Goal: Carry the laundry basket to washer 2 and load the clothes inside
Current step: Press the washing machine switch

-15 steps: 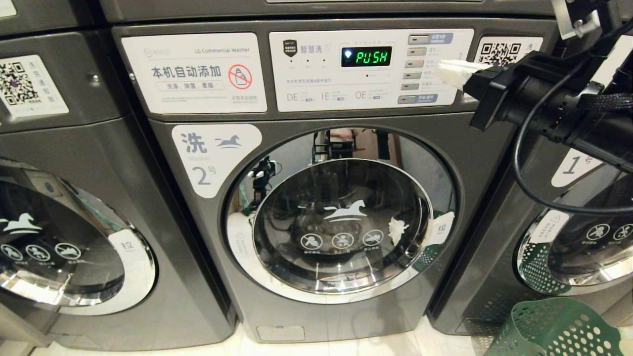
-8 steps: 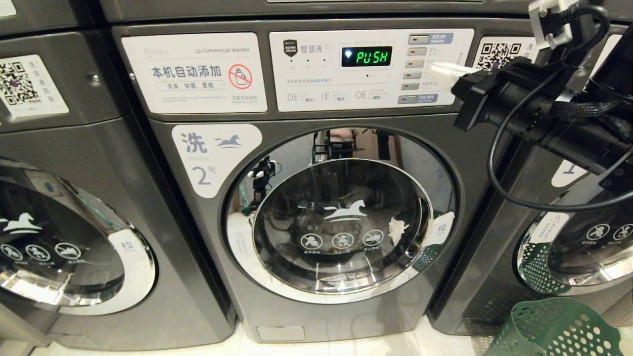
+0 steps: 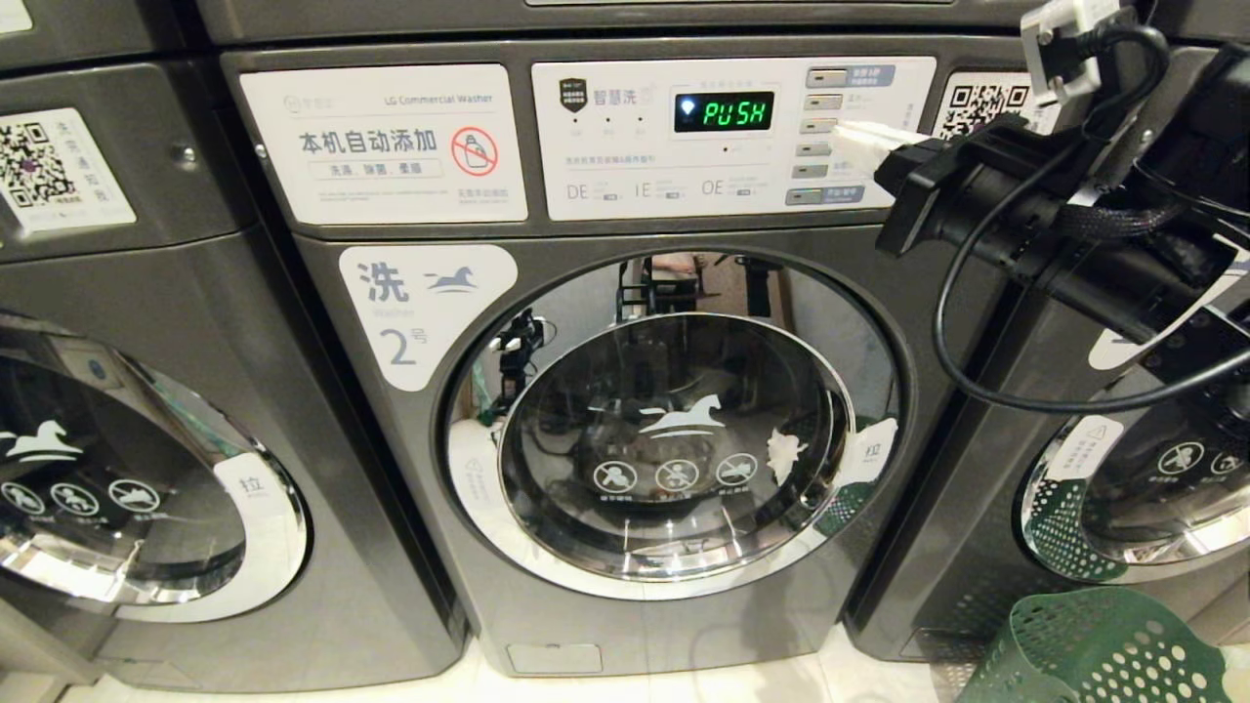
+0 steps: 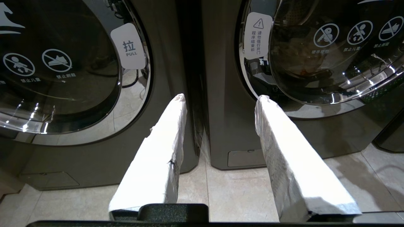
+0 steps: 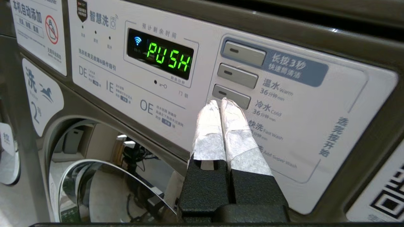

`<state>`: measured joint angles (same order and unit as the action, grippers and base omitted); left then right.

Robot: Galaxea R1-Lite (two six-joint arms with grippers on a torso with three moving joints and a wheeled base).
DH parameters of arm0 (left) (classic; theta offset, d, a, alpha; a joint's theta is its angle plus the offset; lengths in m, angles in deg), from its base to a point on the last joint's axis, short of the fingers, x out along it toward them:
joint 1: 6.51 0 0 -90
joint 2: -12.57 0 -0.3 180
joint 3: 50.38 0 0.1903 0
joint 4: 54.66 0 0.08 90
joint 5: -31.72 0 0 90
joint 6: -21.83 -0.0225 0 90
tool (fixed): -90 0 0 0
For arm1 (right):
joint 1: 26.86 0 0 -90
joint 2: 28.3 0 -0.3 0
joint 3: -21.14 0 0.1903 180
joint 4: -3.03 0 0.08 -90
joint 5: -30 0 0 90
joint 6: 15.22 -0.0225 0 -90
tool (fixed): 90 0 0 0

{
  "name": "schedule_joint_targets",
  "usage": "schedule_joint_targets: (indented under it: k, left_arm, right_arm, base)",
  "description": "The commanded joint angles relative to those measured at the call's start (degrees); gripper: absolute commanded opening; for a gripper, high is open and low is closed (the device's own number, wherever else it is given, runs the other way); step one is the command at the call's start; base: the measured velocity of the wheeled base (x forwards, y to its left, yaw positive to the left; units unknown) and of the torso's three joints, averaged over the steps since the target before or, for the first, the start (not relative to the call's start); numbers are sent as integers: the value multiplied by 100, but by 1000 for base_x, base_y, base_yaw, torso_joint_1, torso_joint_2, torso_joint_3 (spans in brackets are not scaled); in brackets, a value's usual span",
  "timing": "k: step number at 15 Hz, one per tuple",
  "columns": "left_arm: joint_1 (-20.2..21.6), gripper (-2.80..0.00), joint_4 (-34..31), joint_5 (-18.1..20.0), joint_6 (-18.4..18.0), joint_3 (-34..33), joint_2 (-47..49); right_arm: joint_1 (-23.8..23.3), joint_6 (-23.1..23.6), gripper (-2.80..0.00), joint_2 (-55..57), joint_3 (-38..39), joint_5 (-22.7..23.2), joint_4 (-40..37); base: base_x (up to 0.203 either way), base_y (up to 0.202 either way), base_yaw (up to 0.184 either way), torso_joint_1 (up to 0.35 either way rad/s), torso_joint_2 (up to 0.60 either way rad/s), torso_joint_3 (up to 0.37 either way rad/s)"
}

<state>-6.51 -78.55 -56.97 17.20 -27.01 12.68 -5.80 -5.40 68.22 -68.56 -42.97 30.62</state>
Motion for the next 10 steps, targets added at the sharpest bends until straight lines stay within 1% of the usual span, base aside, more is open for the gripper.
schedule_joint_targets:
  k: [1, 10]
  left_arm:
    - [0, -280, 6, 0, -3, -9, -2]
    - [0, -280, 0, 0, -3, -9, -2]
  right_arm:
    - [4, 12, -280, 104, -10, 11, 46]
    - [-5, 12, -280, 315, -190, -7, 64]
  base:
    - [0, 0, 0, 0, 0, 0]
    - [0, 0, 0, 0, 0, 0]
